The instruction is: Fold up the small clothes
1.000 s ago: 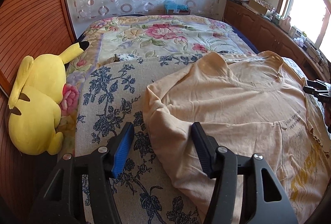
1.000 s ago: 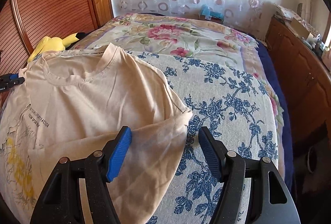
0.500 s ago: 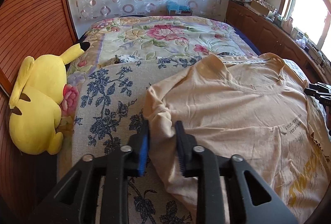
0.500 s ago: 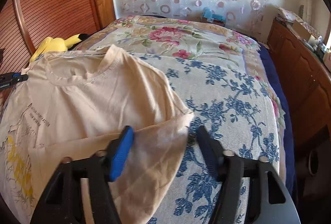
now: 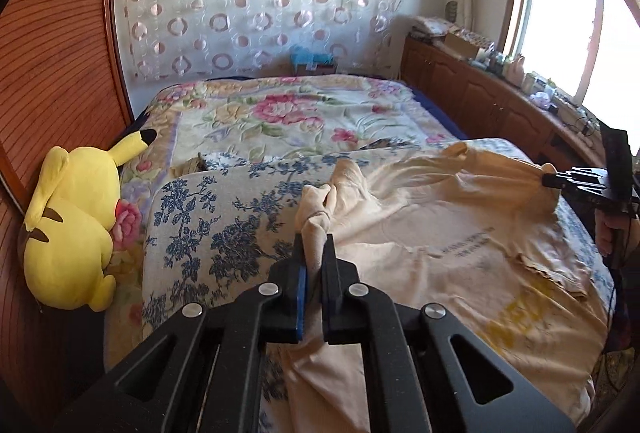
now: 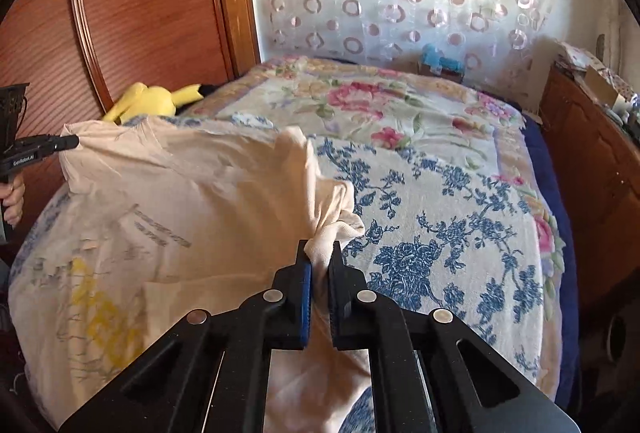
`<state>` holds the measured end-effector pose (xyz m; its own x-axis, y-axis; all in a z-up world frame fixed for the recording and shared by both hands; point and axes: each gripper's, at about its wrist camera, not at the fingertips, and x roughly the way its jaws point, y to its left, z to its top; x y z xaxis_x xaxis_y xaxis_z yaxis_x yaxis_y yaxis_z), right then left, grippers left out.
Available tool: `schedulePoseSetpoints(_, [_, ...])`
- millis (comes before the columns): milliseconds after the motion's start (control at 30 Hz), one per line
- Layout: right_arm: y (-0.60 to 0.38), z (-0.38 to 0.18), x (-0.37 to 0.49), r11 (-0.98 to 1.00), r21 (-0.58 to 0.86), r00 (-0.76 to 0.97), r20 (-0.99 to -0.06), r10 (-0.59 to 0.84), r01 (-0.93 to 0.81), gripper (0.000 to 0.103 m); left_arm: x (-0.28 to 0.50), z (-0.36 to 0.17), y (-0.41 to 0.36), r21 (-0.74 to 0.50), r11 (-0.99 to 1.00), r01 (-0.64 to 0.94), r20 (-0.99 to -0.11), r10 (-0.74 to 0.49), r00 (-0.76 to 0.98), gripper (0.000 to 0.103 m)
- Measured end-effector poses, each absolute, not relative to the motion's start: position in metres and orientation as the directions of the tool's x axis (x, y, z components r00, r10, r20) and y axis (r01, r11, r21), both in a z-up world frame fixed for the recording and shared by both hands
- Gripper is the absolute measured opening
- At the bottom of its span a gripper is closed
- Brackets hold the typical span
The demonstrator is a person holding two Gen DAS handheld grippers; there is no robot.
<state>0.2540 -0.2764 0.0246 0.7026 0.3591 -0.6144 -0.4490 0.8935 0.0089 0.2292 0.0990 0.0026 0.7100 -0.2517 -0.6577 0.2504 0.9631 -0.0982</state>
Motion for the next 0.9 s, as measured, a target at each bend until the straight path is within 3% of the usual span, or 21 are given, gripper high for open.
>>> schedulePoseSetpoints(433, [-0.315,0.031,0.091,0.896,-0.002,0.758,-0.535,0.373,-0.443,0.007,0.078,0.009,0.116,-0.114,0.961,0.252,-0.605,-0.269,0.749,0.006])
schedulePoseSetpoints(733, [-0.331,0.026,-0.005,0.889,-0.034,0.733,-0.581,0.354,-0.457,0.007,0.001,-0.003,0.118,-0.172,0.947,0.27,-0.619,-0.317,0.718,0.006])
schedulePoseSetpoints(900, [-0.334,0.041,-0.028,0.889,-0.027,0.729,-0.585,0.357,-0.457,0.007,-0.019,0.006,0.122,-0.124,0.956,0.266,-0.627,-0.283,0.726,0.006])
